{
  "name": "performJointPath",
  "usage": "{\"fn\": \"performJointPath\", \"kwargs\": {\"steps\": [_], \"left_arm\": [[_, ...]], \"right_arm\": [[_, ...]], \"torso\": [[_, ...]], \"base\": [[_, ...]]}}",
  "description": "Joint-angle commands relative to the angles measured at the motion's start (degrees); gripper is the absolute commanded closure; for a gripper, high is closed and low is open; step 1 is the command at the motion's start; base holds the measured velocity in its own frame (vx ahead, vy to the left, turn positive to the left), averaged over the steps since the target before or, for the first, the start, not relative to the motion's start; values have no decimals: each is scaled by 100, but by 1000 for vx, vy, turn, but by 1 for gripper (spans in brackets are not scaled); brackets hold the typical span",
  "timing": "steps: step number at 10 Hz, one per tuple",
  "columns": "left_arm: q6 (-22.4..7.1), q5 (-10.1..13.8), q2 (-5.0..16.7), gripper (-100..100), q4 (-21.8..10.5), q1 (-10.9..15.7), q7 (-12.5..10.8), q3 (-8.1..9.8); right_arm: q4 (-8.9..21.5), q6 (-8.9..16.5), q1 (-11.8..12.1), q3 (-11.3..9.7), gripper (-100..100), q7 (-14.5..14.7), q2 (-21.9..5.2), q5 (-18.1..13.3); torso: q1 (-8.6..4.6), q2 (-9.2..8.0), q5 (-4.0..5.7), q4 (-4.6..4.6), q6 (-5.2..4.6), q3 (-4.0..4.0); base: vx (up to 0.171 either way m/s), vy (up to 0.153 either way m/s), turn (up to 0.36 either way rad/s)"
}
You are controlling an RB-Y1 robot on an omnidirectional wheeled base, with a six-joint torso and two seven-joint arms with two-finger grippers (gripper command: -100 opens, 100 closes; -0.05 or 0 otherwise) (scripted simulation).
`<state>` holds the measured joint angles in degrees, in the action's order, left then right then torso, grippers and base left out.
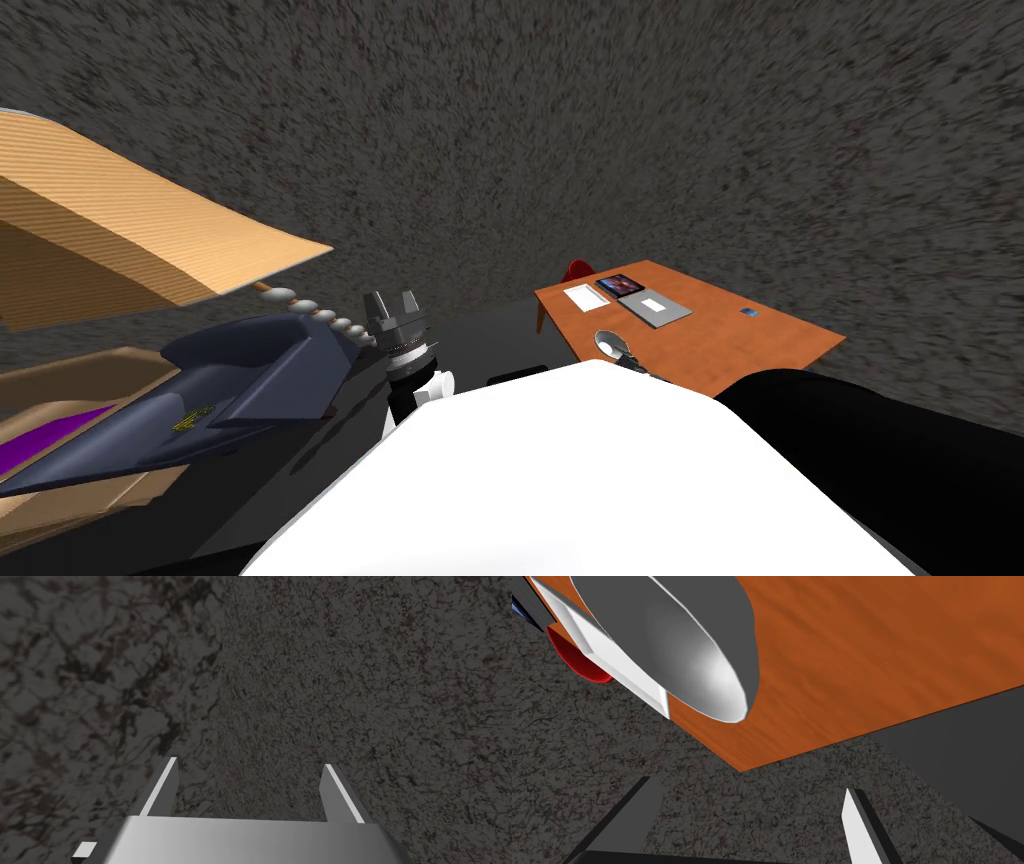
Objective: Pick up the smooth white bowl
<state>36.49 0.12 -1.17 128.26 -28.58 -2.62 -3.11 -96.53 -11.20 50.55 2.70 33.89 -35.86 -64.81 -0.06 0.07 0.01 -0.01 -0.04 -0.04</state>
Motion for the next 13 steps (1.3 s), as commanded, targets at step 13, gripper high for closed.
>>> {"fn": "performJointPath", "kwargs": {"steps": [13], "left_arm": [[0, 0, 1, 0, 0, -1, 0, 1]], "right_arm": [[1092, 391, 362, -467, -100, 1012, -768, -1675]], "torso": [[-11, 11, 3, -2, -3, -6]], "base": [[12, -33, 170]]}}
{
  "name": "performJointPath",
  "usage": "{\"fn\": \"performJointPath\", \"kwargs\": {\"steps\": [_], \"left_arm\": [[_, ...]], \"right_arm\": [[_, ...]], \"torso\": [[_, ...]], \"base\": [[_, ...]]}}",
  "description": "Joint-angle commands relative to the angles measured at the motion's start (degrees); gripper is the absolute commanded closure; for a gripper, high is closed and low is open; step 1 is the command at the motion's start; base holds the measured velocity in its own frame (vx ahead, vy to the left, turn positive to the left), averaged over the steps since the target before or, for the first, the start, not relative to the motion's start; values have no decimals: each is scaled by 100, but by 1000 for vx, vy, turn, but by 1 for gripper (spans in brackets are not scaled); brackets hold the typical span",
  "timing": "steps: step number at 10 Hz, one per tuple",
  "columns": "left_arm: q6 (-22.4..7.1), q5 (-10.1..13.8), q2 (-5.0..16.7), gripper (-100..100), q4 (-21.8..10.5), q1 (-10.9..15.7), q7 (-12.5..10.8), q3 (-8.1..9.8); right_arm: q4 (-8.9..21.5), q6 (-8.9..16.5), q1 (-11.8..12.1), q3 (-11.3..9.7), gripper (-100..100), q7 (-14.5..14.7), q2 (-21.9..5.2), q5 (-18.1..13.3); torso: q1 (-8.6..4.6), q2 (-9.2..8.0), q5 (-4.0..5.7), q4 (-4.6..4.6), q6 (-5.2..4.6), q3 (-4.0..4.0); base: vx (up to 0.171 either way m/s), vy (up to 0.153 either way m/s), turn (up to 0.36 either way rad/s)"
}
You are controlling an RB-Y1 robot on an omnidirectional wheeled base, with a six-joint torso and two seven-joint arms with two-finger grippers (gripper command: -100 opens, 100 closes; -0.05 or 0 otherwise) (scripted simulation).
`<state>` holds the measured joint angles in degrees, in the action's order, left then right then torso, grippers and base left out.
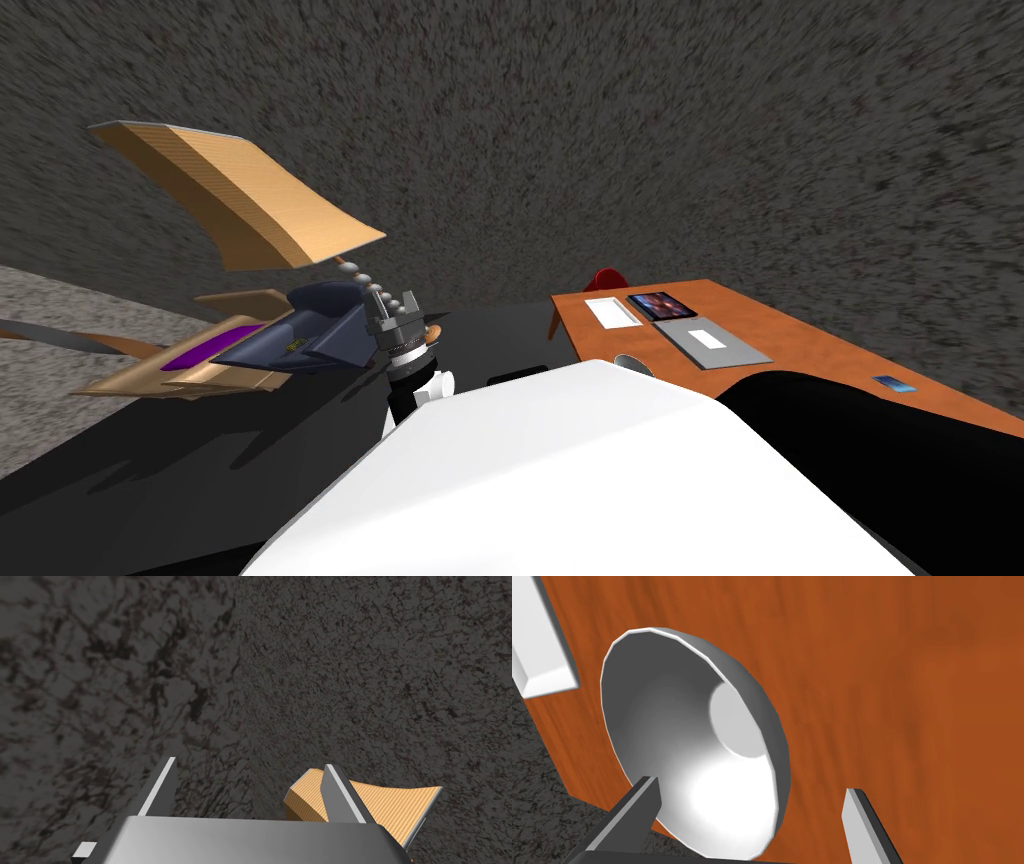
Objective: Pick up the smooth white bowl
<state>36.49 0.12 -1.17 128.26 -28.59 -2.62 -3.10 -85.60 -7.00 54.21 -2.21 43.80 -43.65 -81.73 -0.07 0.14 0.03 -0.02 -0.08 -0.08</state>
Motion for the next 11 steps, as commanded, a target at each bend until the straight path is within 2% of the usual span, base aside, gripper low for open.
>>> {"fn": "performJointPath", "kwargs": {"steps": [1, 2, 4, 5, 6, 7, 11], "left_arm": [[0, 0, 0, 0, 0, 0, 0, 0], [0, 0, 0, 0, 0, 0, 0, 0], [0, 0, 0, 0, 0, 0, 0, 0], [0, 0, 0, 0, 0, 1, 0, 0], [0, 0, 0, 0, 0, 0, 0, 0], [0, 0, 0, 0, 0, 0, 0, 0], [0, 0, 0, 0, 0, 0, 0, 0]], "right_arm": [[0, 0, 0, 0, 0, 0, 0, 0], [159, 53, -148, -78, -100, 45, 100, 3], [398, 137, -369, -199, -100, 109, 248, 5], [398, 137, -369, -199, -100, 109, 248, 5], [357, 203, -355, -255, -100, -13, 179, -25], [365, 190, -357, -246, 100, 14, 190, -20], [362, 184, -359, -252, 100, 30, 178, -32]], "torso": [[0, 0, 0, 0, 0, 0], [7, -3, -2, 1, 0, 2], [-2, -6, 0, 2, 2, 4], [-6, -7, 1, 2, 2, 4], [-3, -8, 1, 2, -1, 5], [5, -6, -2, 1, -1, 4], [11, -7, -1, 3, -11, 5]], "base": [[0, 0, 0], [-5, -18, 76], [-9, -41, 83], [-7, -34, 26], [-1, -12, 0], [0, 0, 0], [-1, 0, 5]]}}
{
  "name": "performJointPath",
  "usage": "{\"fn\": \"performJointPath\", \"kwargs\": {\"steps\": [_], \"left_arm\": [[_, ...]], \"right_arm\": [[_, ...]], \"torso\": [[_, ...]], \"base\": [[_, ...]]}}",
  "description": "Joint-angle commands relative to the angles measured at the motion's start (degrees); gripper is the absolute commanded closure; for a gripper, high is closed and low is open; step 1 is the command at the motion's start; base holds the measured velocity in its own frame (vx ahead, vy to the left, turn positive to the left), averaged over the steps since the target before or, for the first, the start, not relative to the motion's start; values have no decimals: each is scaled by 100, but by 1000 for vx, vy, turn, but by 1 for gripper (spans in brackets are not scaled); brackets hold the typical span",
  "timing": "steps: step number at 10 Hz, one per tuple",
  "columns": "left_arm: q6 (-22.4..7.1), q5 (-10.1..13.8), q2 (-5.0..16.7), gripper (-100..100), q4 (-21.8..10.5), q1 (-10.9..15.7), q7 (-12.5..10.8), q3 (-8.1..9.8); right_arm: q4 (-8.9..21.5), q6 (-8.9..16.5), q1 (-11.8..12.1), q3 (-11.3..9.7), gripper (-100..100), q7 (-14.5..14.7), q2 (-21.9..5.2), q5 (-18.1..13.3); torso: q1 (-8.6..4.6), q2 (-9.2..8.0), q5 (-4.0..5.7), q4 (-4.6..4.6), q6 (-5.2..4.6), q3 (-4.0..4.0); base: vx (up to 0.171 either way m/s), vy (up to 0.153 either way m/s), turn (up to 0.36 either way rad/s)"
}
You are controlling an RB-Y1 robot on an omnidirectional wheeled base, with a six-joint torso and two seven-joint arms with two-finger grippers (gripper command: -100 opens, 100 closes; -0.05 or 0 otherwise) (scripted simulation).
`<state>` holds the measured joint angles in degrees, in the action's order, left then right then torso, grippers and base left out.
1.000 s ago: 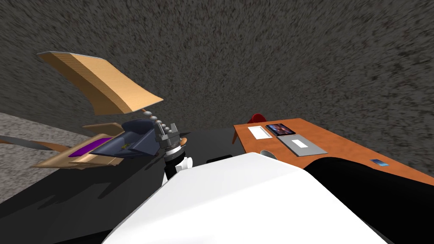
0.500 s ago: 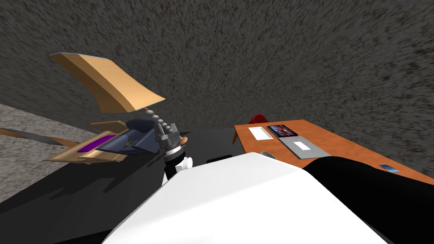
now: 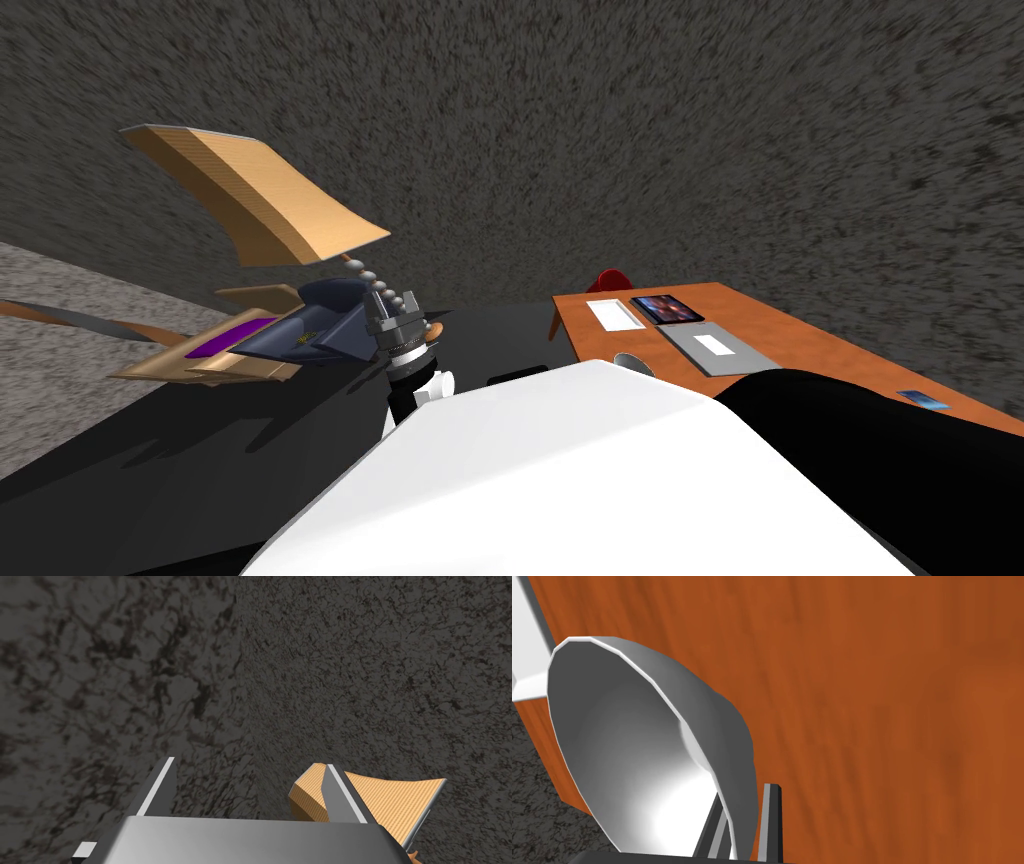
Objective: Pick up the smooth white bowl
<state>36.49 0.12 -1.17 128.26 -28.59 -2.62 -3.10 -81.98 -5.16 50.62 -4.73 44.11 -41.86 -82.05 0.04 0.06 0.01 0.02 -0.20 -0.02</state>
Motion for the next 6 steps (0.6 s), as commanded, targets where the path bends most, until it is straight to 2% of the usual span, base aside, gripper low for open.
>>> {"fn": "performJointPath", "kwargs": {"steps": [1, 2, 4, 5, 6], "left_arm": [[0, 0, 0, 0, 0, 0, 0, 0], [0, 0, 0, 0, 0, 0, 0, 0], [0, 0, 0, 0, 0, 0, 0, 0], [0, 0, 0, 0, 0, 0, 0, 0], [0, 0, 0, 0, 0, 0, 0, 0]], "right_arm": [[0, 0, 0, 0, 0, 0, 0, 0], [-163, -116, 173, 154, 100, 24, -54, 36], [-362, -186, 358, 256, 100, -29, -177, 35], [-295, -119, 285, 167, 100, -57, -165, 14], [-304, -123, 294, 167, 0, -78, -174, 13]], "torso": [[0, 0, 0, 0, 0, 0], [0, -1, 0, 0, 0, 1], [22, -2, -7, -1, -4, 1], [26, -1, -9, 0, -1, 1], [18, -1, -7, 1, 2, 1]], "base": [[0, 0, 0], [11, 28, -99], [13, 47, -93], [4, 23, -24], [0, 0, 0]]}}
